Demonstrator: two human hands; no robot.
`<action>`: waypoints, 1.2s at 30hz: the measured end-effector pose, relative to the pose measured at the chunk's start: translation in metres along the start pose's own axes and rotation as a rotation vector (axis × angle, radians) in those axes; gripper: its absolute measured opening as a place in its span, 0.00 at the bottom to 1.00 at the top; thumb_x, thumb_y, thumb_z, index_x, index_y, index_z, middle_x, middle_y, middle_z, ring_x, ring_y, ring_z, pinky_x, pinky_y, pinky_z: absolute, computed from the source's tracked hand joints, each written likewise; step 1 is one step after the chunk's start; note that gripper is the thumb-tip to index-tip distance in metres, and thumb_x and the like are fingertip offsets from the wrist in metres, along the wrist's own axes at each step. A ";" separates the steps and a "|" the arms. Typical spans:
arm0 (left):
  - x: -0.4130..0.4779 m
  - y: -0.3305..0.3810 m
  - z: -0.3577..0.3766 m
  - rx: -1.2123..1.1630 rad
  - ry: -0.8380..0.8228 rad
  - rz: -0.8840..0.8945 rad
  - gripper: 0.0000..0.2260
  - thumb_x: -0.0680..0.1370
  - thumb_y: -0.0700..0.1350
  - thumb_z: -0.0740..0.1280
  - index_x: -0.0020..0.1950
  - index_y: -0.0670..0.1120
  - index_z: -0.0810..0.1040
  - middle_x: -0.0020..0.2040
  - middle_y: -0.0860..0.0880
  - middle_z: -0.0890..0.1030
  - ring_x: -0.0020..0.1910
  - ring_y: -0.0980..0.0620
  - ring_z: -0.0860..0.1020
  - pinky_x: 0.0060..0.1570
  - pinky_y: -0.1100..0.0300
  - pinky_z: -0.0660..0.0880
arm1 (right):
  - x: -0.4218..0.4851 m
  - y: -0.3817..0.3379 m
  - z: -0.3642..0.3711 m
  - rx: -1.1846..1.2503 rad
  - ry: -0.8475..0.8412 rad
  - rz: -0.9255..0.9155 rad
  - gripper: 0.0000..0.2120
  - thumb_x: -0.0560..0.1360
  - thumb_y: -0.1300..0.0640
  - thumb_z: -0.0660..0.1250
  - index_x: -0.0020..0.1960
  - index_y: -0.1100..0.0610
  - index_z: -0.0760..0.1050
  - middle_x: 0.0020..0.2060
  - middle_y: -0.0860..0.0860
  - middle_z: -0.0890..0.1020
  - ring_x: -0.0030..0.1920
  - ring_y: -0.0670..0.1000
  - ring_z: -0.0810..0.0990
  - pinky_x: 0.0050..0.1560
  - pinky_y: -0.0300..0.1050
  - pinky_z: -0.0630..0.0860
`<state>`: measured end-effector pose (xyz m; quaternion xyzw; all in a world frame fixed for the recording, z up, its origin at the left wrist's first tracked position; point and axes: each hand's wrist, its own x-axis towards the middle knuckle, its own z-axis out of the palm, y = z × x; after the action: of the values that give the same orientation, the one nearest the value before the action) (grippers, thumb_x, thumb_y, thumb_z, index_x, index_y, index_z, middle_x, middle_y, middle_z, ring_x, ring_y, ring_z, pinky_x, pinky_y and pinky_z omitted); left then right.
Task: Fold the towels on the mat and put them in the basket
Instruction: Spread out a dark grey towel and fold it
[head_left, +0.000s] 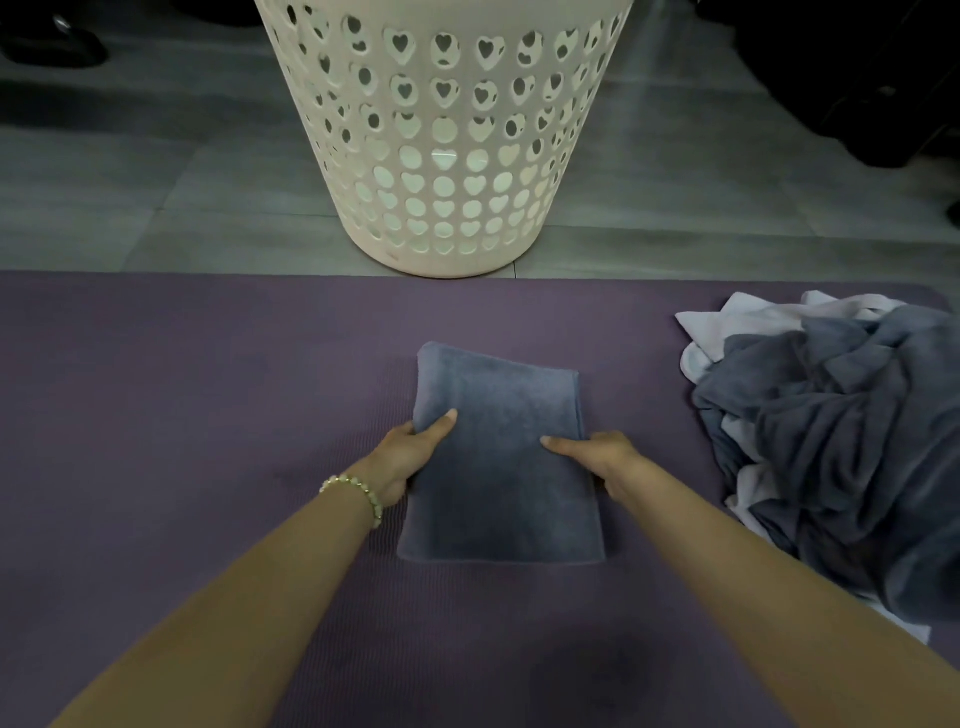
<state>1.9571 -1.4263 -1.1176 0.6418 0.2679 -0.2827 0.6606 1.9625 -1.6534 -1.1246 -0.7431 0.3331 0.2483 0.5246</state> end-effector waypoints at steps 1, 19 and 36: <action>-0.002 -0.002 -0.003 -0.015 -0.026 -0.006 0.22 0.75 0.54 0.68 0.64 0.41 0.76 0.58 0.45 0.81 0.51 0.49 0.80 0.50 0.58 0.75 | -0.001 -0.001 -0.002 0.008 -0.023 -0.003 0.28 0.65 0.54 0.79 0.60 0.65 0.76 0.53 0.58 0.82 0.52 0.56 0.81 0.51 0.48 0.78; -0.010 -0.026 -0.041 -0.036 -0.034 -0.094 0.22 0.77 0.55 0.65 0.63 0.41 0.76 0.56 0.45 0.81 0.52 0.50 0.80 0.50 0.57 0.75 | -0.019 -0.021 0.008 0.008 -0.496 0.216 0.13 0.73 0.55 0.71 0.55 0.60 0.77 0.47 0.53 0.83 0.45 0.50 0.82 0.42 0.42 0.81; -0.022 0.081 -0.060 0.211 0.345 0.426 0.18 0.75 0.60 0.65 0.46 0.44 0.75 0.43 0.46 0.75 0.39 0.52 0.72 0.34 0.66 0.71 | -0.040 -0.099 0.022 0.265 -0.256 -0.220 0.26 0.69 0.44 0.72 0.61 0.59 0.77 0.54 0.52 0.83 0.51 0.49 0.81 0.49 0.42 0.77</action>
<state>2.0001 -1.3646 -1.0474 0.7873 0.2045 -0.0505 0.5795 2.0108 -1.6010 -1.0427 -0.6619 0.2104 0.2360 0.6796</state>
